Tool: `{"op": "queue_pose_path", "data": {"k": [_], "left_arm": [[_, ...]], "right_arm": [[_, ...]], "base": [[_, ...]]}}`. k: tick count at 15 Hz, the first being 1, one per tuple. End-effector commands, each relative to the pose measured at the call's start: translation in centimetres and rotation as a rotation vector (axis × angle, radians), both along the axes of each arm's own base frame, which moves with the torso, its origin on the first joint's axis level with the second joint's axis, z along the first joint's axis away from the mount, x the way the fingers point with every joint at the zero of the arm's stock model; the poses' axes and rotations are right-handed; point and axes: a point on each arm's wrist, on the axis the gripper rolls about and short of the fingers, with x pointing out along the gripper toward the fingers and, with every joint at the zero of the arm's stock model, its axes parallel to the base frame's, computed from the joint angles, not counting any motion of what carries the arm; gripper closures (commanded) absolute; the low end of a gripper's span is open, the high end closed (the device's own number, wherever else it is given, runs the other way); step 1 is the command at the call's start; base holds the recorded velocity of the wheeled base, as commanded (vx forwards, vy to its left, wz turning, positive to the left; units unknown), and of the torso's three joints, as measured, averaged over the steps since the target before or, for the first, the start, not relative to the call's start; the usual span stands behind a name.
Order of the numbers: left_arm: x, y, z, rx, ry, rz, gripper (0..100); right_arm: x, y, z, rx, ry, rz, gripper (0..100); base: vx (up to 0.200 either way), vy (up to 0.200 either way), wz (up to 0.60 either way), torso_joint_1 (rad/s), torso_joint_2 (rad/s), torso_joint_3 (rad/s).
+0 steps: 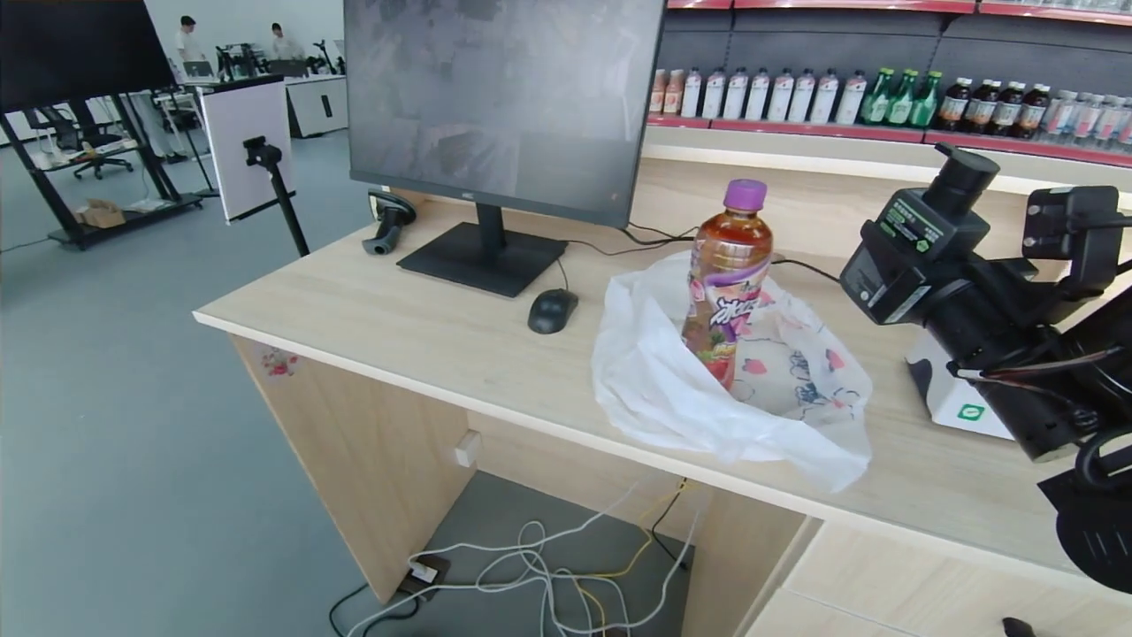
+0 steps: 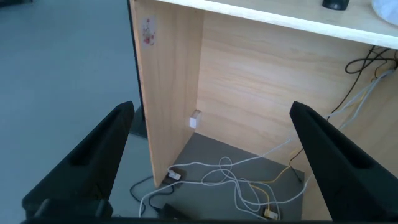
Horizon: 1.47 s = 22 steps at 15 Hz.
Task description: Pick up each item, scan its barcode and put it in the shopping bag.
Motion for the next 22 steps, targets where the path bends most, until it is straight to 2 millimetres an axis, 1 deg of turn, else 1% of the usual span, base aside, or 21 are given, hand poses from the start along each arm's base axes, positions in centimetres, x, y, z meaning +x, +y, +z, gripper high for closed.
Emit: {"op": "queue_pose_path", "data": {"k": [1, 3, 6, 7, 8, 12, 14, 17, 20, 22], "left_arm": [[0.0, 0.0, 0.0, 0.000, 0.000, 0.000, 0], [0.0, 0.0, 0.0, 0.000, 0.000, 0.000, 0], [0.0, 0.0, 0.0, 0.000, 0.000, 0.000, 0], [0.0, 0.0, 0.0, 0.000, 0.000, 0.000, 0], [0.0, 0.0, 0.0, 0.000, -0.002, 0.000, 0], [0.0, 0.0, 0.0, 0.003, -0.005, 0.000, 0], [0.0, 0.0, 0.0, 0.005, -0.005, 0.000, 0], [0.0, 0.0, 0.0, 0.001, -0.005, 0.000, 0], [0.0, 0.0, 0.0, 0.001, -0.005, 0.000, 0], [0.0, 0.0, 0.0, 0.003, -0.005, 0.000, 0]], "right_arm": [[-0.3, 0.3, 0.1, 0.000, -0.002, 0.013, 100], [-0.9, 2.1, -0.3, -0.003, 0.013, 0.081, 100], [-1.3, 4.1, -1.9, -0.016, 0.073, 0.155, 100], [-1.2, 4.2, -2.1, -0.019, 0.084, 0.157, 100], [-0.7, 4.2, -3.0, -0.016, 0.117, 0.157, 100], [0.5, 4.2, -4.1, -0.021, 0.151, 0.142, 100], [1.2, 3.6, -4.8, -0.025, 0.170, 0.116, 100], [2.3, 3.6, -5.2, -0.030, 0.174, 0.103, 100], [3.3, 2.8, -6.1, -0.035, 0.196, 0.069, 100], [3.9, 2.5, -7.0, -0.041, 0.224, 0.058, 100]], "base": [[0.000, 0.000, 0.00, 0.000, 0.00, 0.000], [0.000, 0.000, 0.00, 0.000, 0.00, 0.000], [0.000, 0.000, 0.00, 0.000, 0.00, 0.000], [0.000, 0.000, 0.00, 0.000, 0.00, 0.000], [0.000, 0.000, 0.00, 0.000, 0.00, 0.000], [0.000, 0.000, 0.00, 0.000, 0.00, 0.000], [0.000, 0.000, 0.00, 0.000, 0.00, 0.000], [0.000, 0.000, 0.00, 0.000, 0.00, 0.000], [0.000, 0.000, 0.00, 0.000, 0.00, 0.000], [0.000, 0.000, 0.00, 0.000, 0.00, 0.000]]}}
